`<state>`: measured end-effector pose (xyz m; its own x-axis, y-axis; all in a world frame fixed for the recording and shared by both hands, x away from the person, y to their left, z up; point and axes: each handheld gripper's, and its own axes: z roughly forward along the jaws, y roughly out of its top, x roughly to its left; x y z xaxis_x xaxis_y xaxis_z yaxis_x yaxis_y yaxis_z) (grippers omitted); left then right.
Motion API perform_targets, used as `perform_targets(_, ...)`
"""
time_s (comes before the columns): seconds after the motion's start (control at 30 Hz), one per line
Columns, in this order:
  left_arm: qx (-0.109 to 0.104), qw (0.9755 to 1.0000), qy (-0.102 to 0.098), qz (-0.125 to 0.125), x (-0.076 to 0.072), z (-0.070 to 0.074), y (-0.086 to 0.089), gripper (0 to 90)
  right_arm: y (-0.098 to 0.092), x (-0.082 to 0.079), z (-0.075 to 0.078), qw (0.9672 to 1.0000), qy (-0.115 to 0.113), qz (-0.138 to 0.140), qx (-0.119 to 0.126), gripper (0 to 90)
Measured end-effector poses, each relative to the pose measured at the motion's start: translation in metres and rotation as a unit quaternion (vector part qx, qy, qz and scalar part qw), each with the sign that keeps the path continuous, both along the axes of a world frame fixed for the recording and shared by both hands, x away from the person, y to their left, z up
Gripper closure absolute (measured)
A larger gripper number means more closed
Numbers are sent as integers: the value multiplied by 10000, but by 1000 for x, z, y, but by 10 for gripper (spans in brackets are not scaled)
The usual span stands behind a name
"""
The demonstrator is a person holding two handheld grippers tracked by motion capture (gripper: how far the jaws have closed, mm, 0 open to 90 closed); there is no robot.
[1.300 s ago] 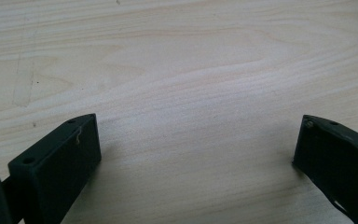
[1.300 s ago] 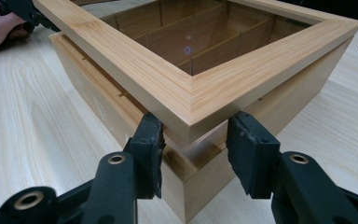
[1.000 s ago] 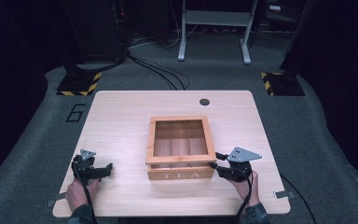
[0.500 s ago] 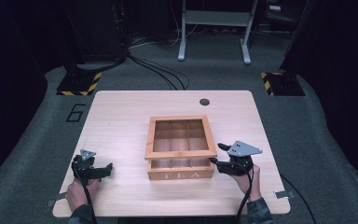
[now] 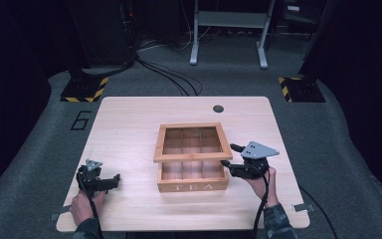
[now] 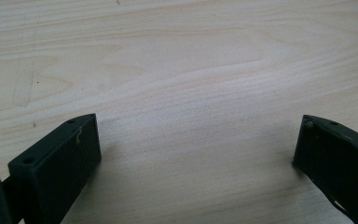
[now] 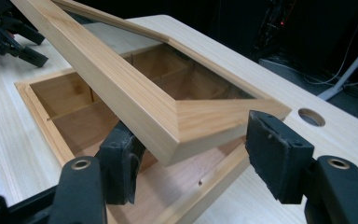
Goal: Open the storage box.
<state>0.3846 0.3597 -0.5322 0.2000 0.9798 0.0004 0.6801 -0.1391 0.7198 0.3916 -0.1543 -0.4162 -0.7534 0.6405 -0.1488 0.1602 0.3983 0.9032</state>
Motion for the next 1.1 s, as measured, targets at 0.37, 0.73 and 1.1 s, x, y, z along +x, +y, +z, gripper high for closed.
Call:
perform_targets(0.37, 1, 10000, 1, -1, 0, 0, 0, 3, 4, 13, 22, 9999, -110, 80, 70, 373)
perform_targets(0.73, 0, 10000, 2, -1, 0, 0, 0, 3, 3, 27, 36, 9996, -80, 170, 216, 381)
perform_targets(1.1, 0, 10000, 3, -1, 0, 0, 0, 3, 2, 43, 48, 9983, 119, 275, 502, 399)
